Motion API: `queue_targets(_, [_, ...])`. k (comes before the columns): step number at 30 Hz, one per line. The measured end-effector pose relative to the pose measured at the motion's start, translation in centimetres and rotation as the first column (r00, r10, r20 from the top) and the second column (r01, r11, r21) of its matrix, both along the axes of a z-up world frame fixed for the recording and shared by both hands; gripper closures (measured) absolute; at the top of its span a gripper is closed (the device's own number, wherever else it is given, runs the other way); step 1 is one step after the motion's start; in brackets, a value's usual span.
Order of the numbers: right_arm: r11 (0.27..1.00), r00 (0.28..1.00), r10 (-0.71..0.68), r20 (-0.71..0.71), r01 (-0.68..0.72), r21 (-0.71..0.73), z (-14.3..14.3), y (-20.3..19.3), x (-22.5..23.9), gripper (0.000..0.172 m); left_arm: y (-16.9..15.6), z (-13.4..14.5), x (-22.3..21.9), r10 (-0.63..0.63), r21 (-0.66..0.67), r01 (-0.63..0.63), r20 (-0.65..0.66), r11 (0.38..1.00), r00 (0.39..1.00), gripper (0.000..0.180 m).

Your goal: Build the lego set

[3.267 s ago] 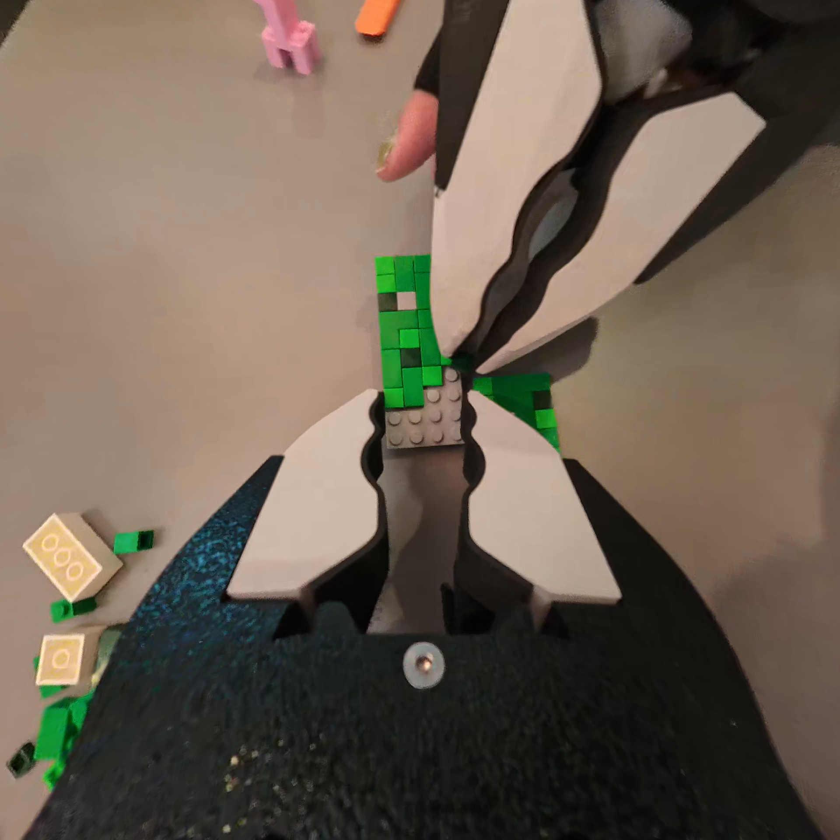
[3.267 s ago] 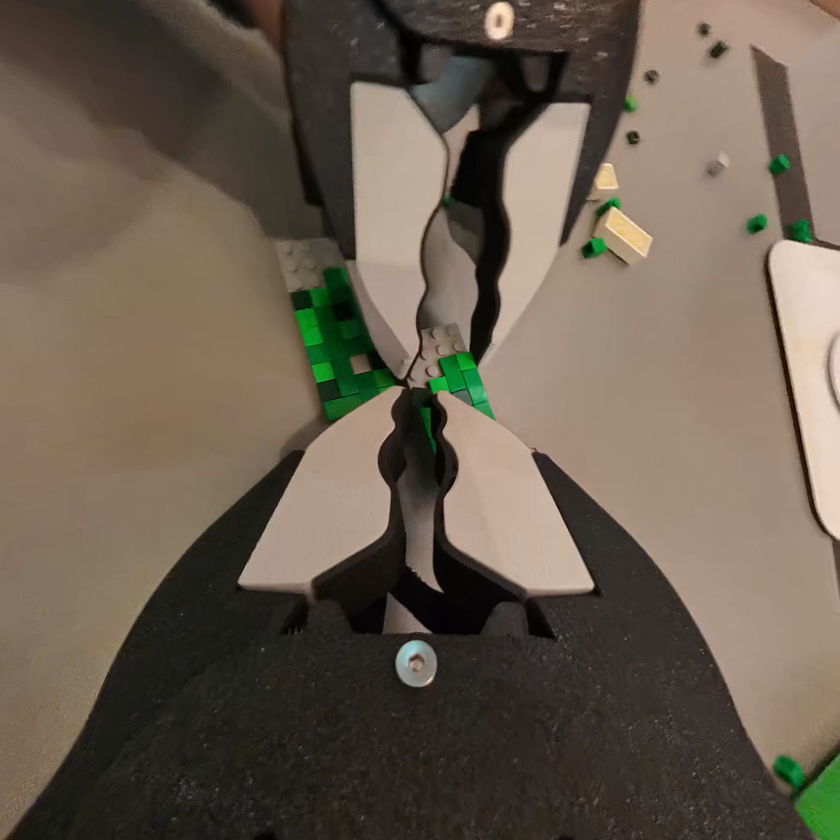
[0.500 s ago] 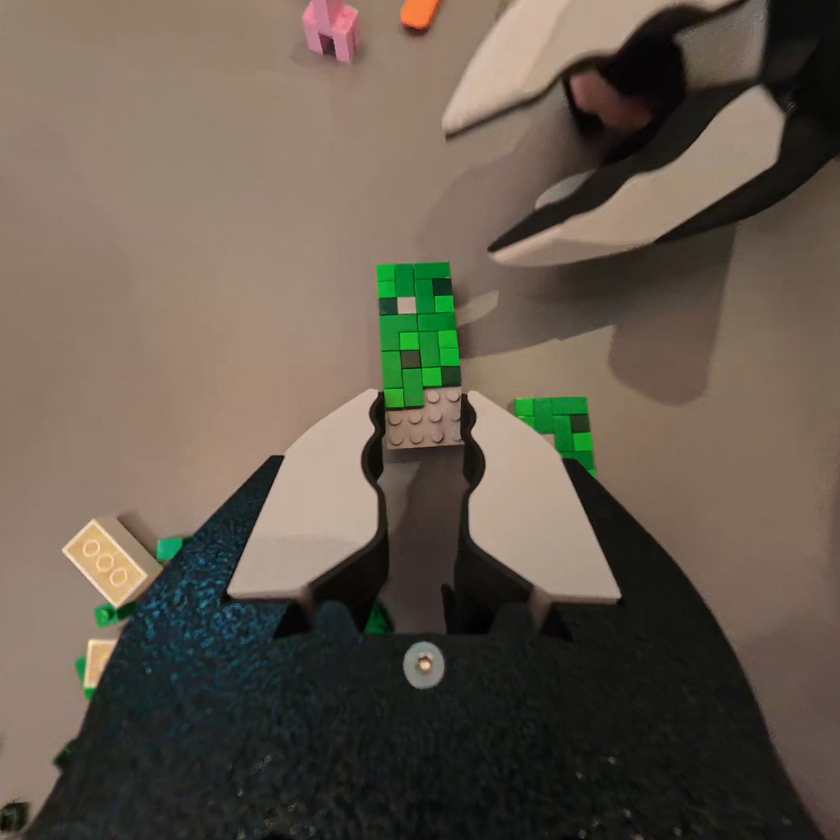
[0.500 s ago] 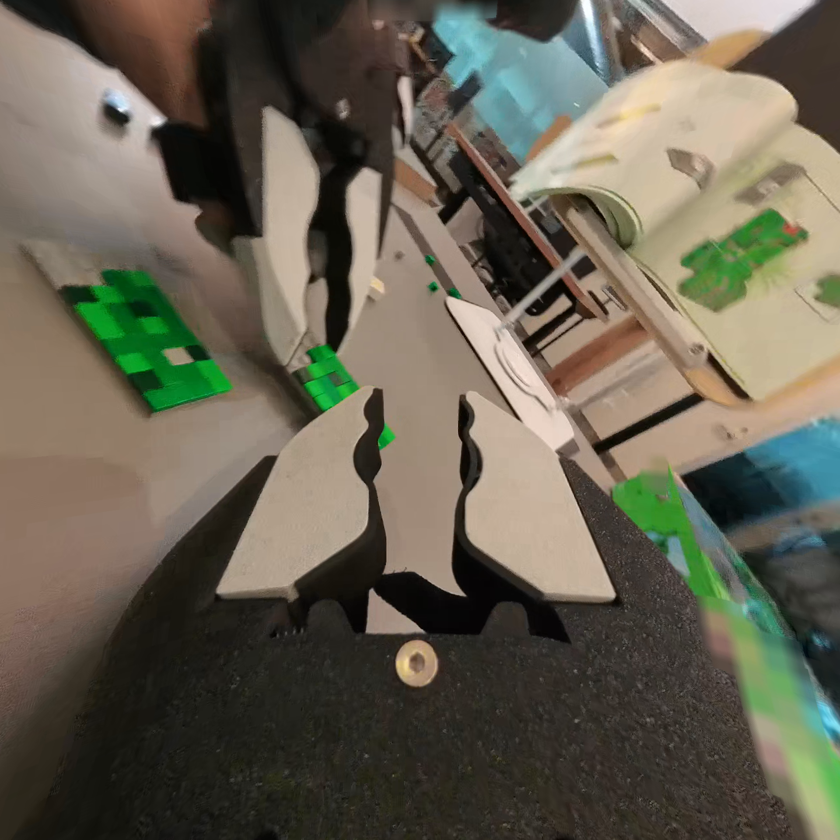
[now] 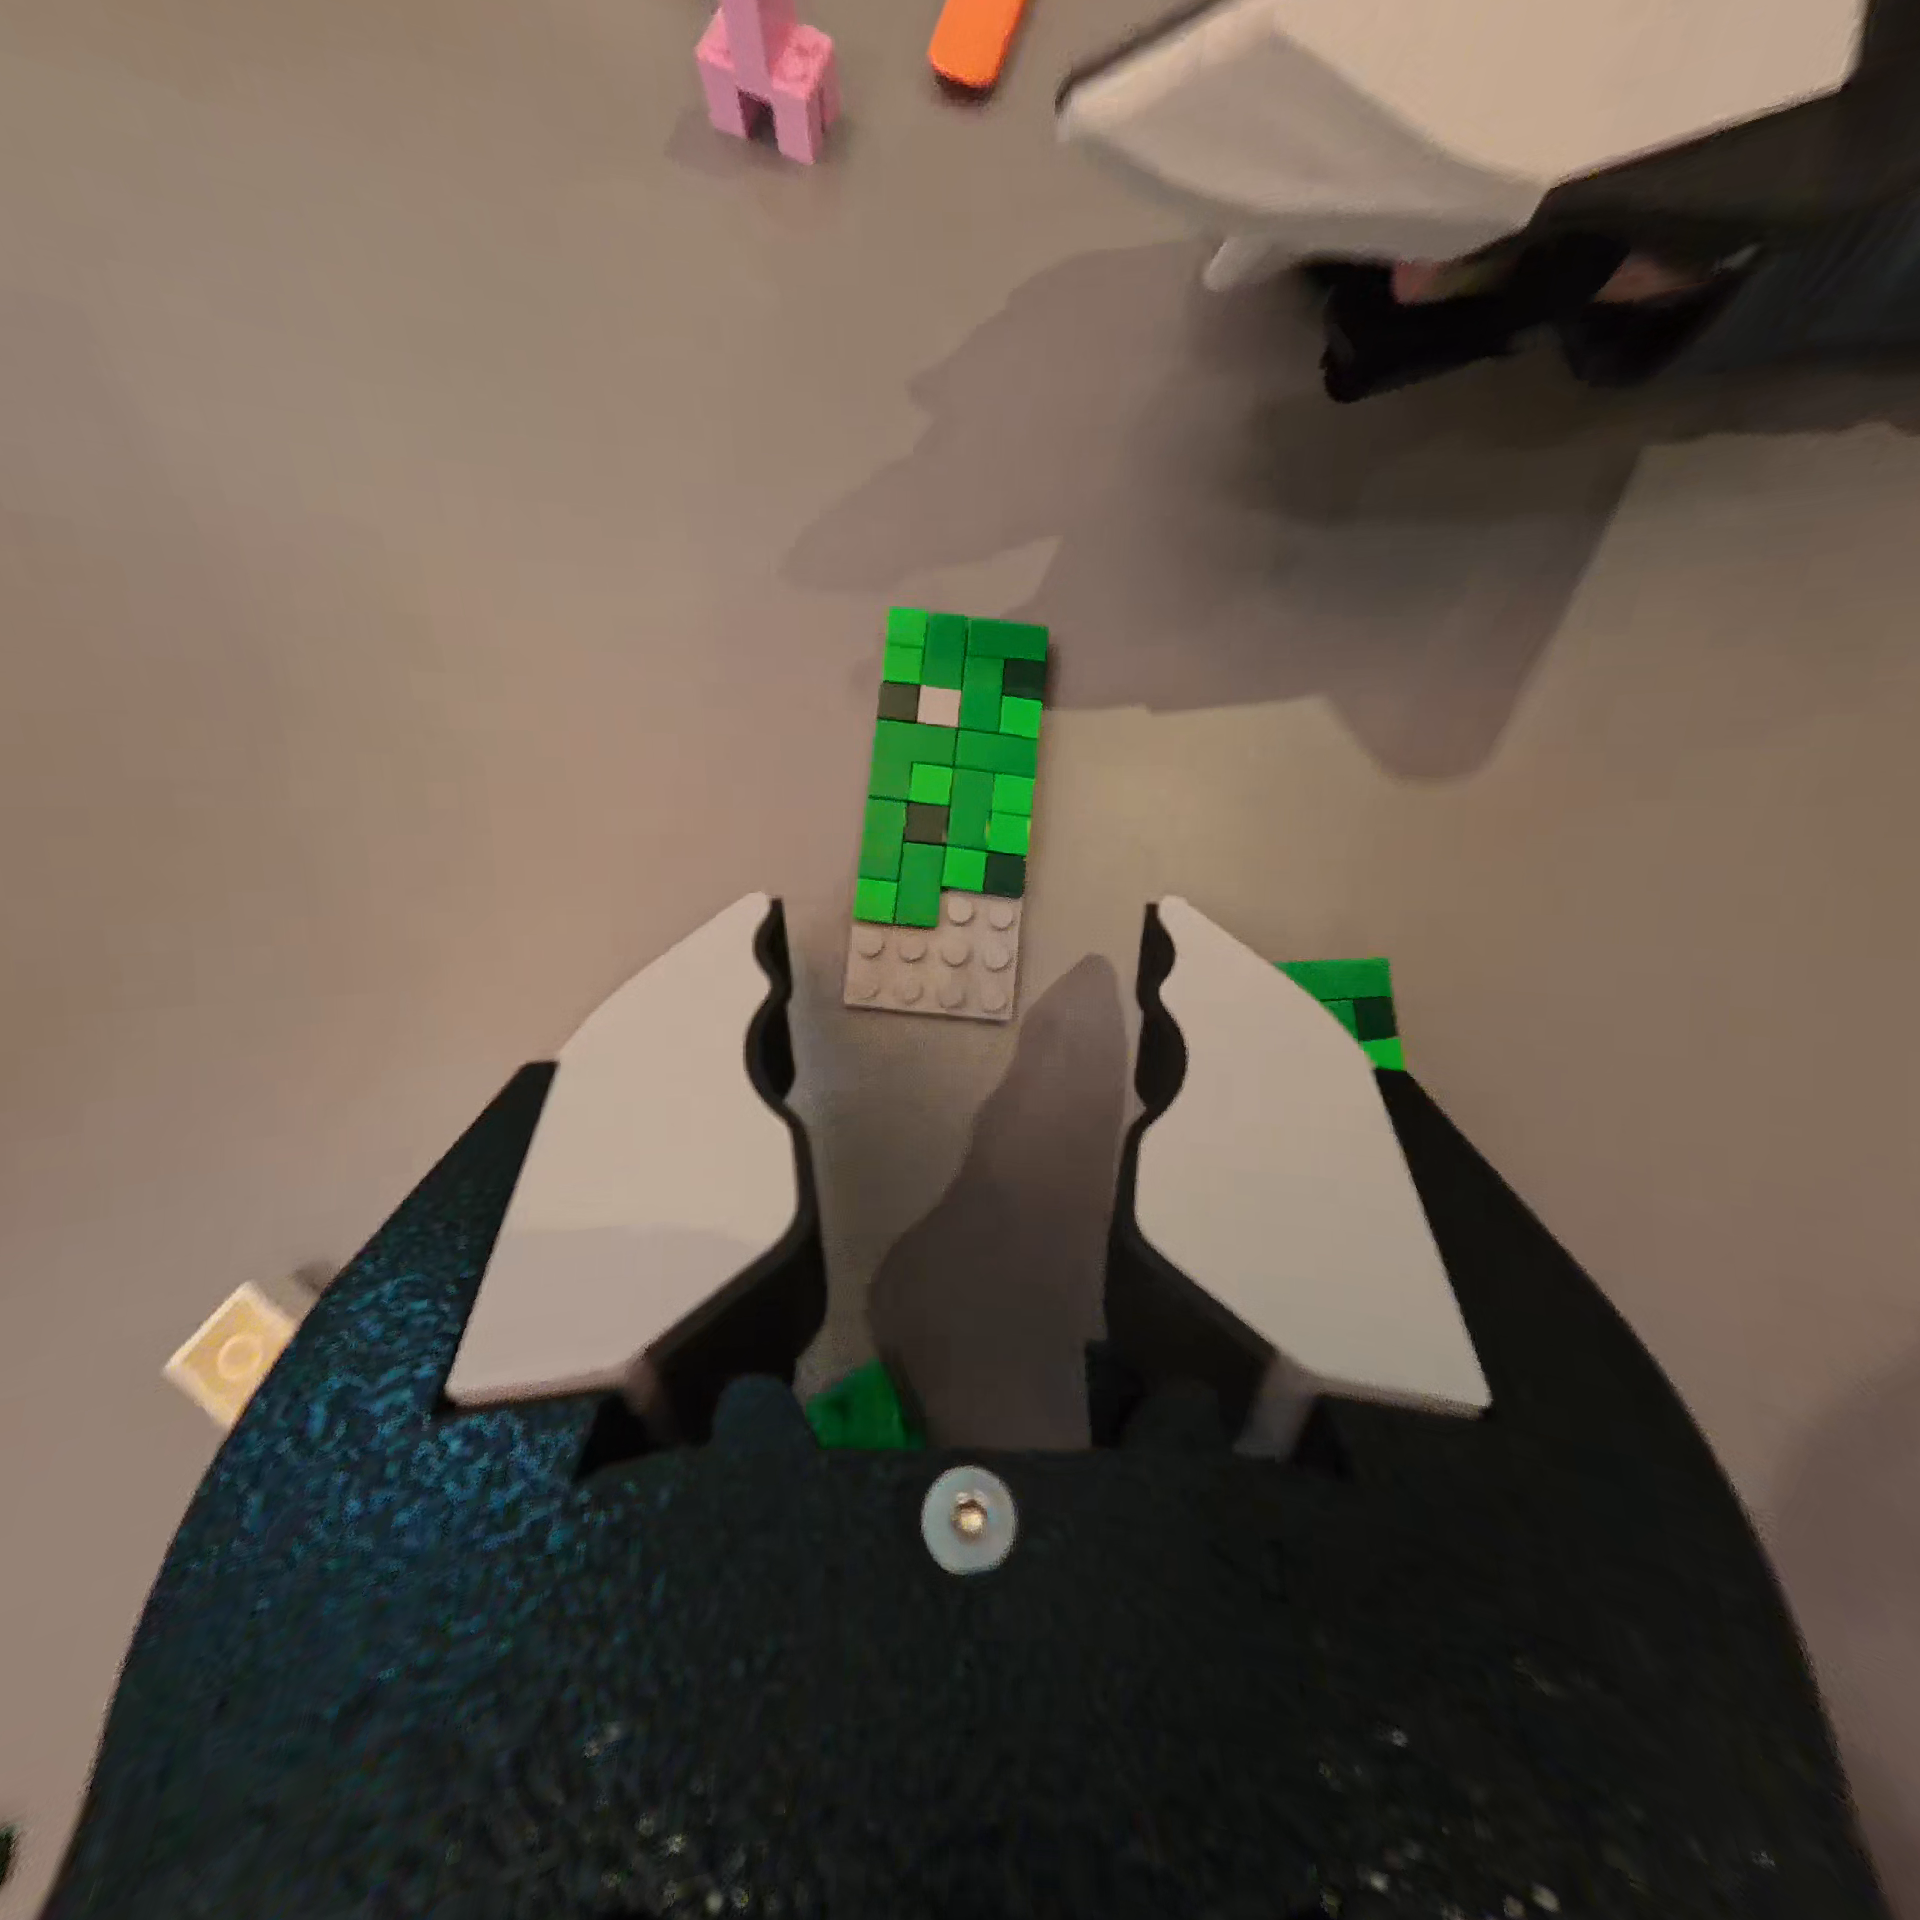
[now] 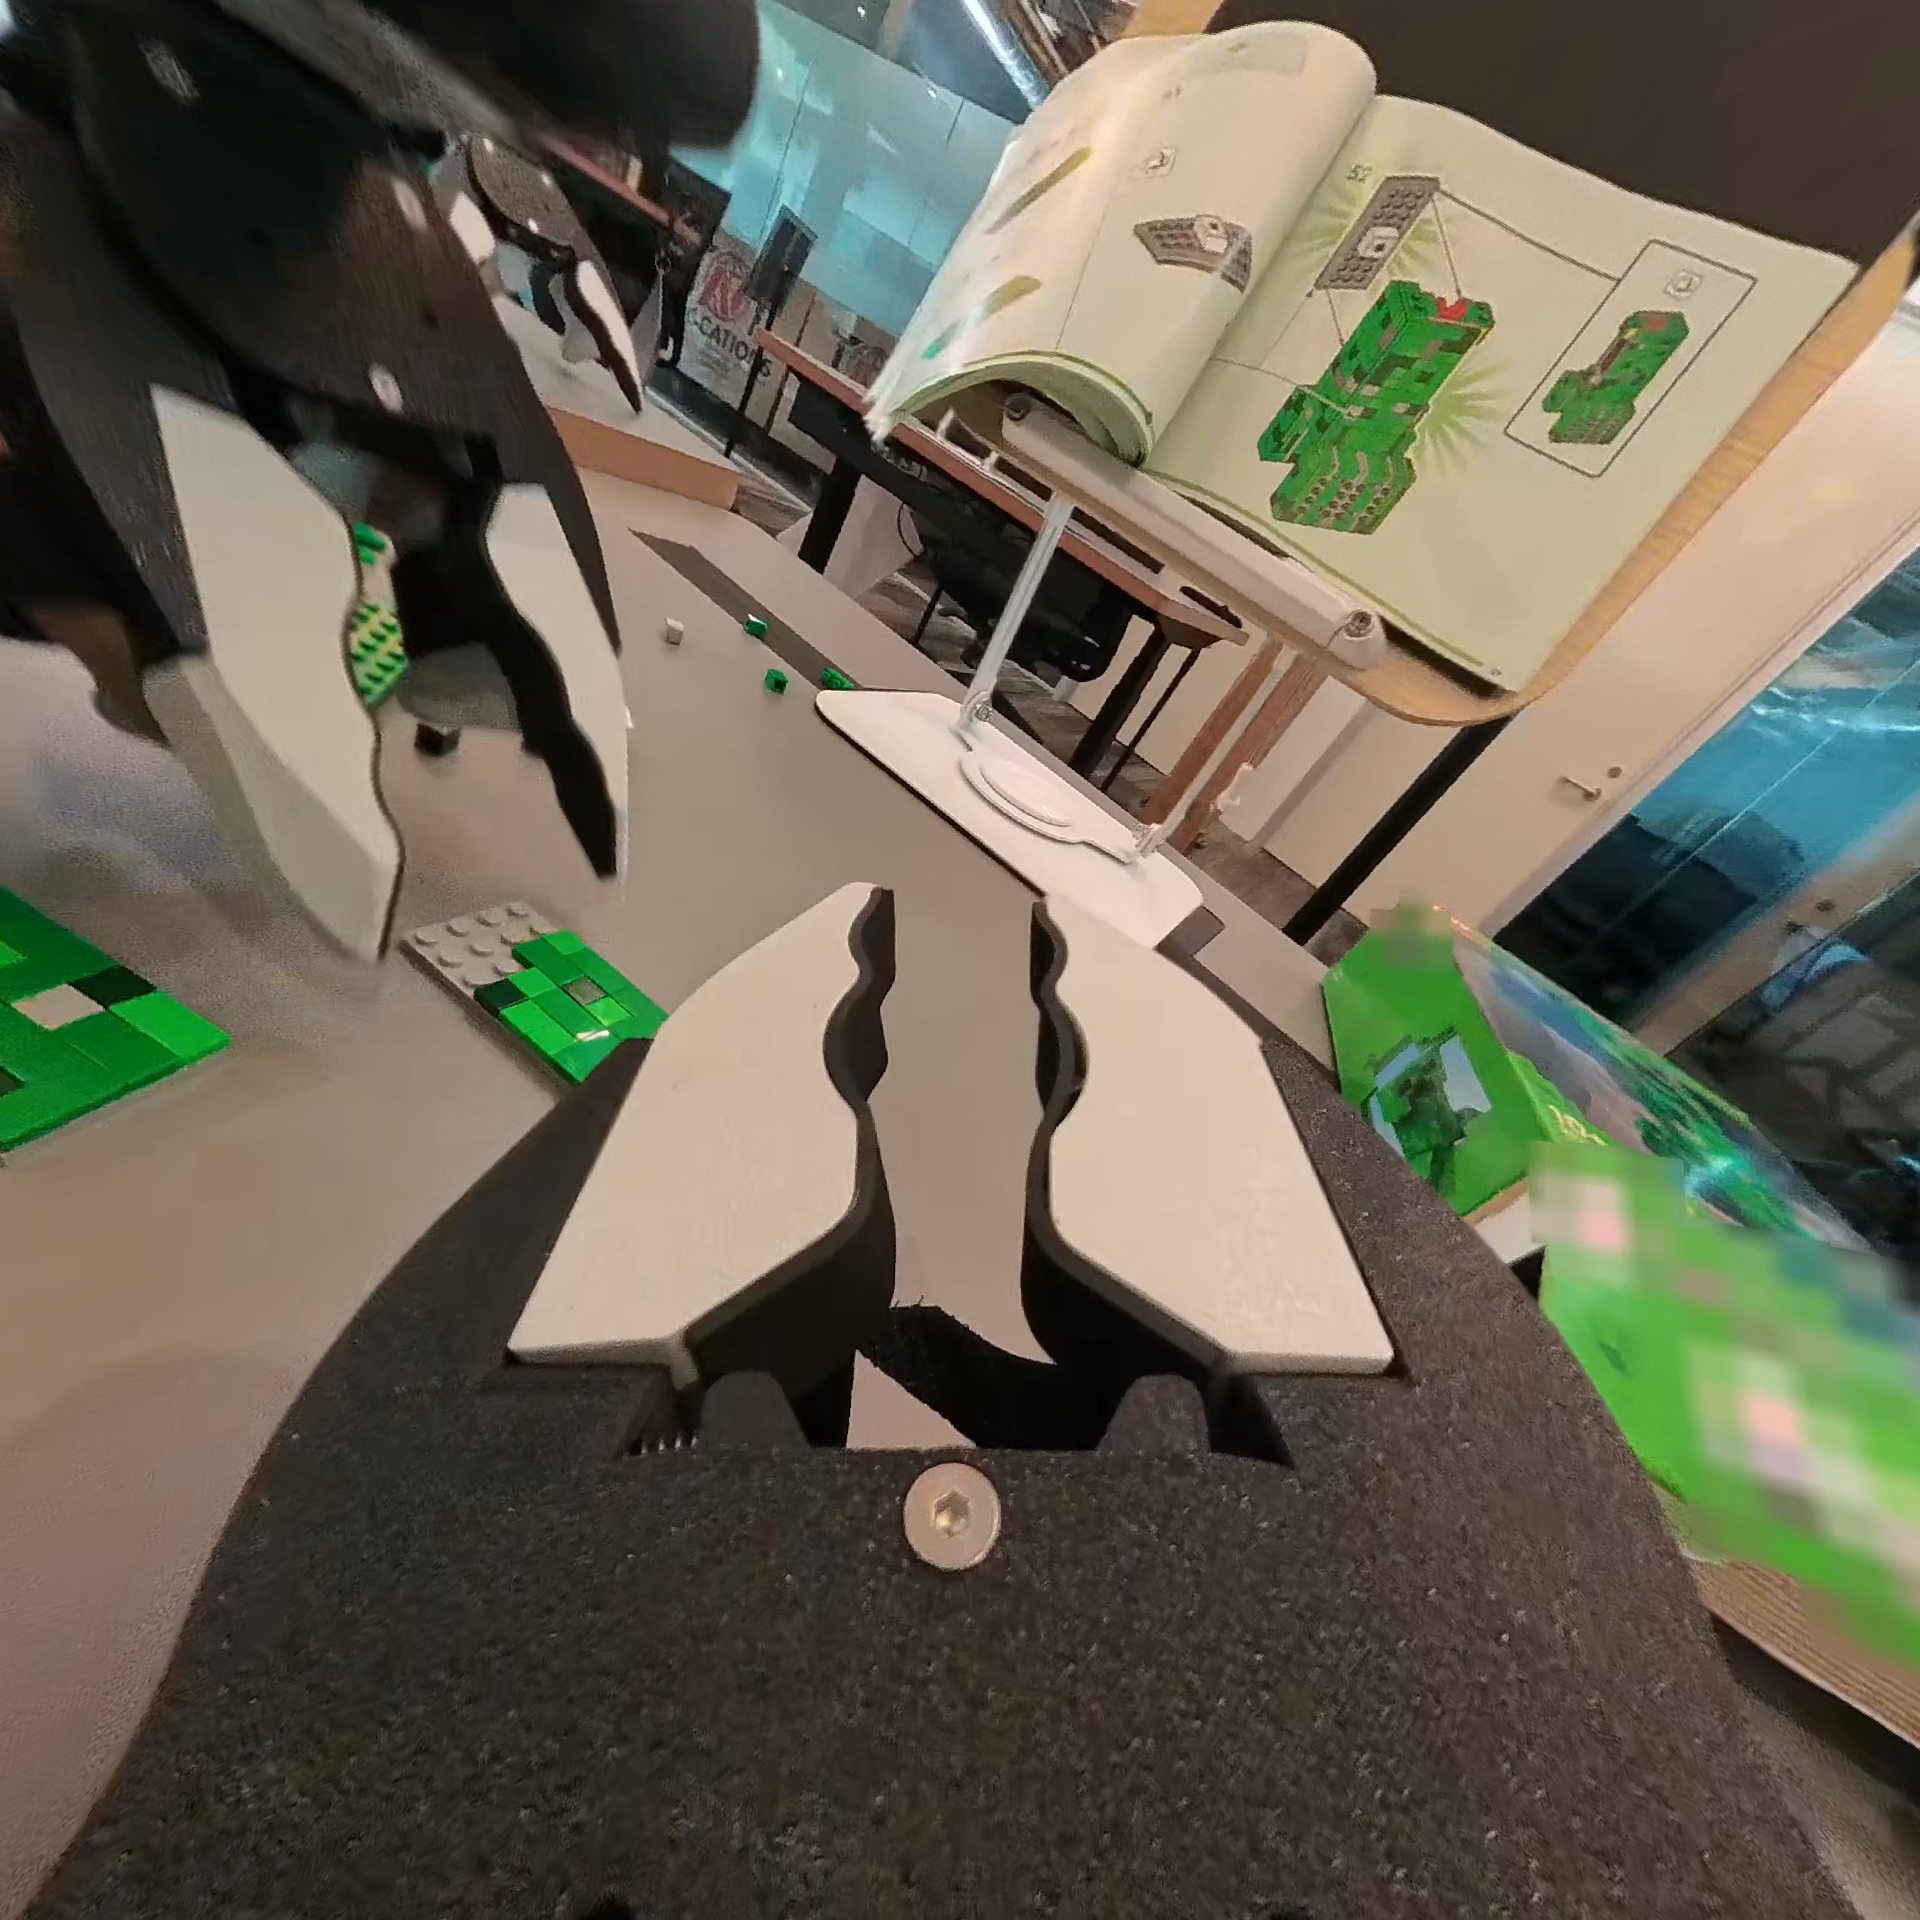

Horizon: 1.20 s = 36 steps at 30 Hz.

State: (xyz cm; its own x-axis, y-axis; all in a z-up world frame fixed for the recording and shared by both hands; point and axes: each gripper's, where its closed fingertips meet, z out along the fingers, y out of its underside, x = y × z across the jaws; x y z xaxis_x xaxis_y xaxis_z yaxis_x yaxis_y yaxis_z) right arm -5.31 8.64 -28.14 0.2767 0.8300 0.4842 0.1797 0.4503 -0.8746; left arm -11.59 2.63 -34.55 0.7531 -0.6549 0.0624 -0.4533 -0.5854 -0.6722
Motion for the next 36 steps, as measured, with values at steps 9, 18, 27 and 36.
queue_targets(9, [0.998, 0.997, -0.069, -0.031, 0.069, 0.000, 0.4, 1.0, -0.9, 0.151, -3.3, 8.7, -13.7, 0.482, 0.568, -0.508, 0.211, 0.647, 0.850, 0.124])
queue_targets(18, [0.990, 0.990, -0.138, -0.040, 0.139, 0.001, 0.5, 1.9, -5.8, 0.156, -6.0, 8.8, -17.8, 0.539, 0.757, -0.484, 0.209, 0.439, 0.816, 0.125])
queue_targets(27, [0.993, 0.979, -0.114, -0.168, 0.106, -0.056, 2.1, 2.8, -7.0, 0.160, -6.9, 7.7, -19.8, 0.632, 0.814, -0.320, -0.073, 0.485, 0.772, 0.134])
queue_targets(36, [0.995, 0.987, -0.090, -0.136, 0.083, -0.050, 1.6, 2.5, -7.3, 0.161, -6.8, 8.3, -19.6, 0.576, 0.780, -0.430, 0.111, 0.454, 0.810, 0.137])
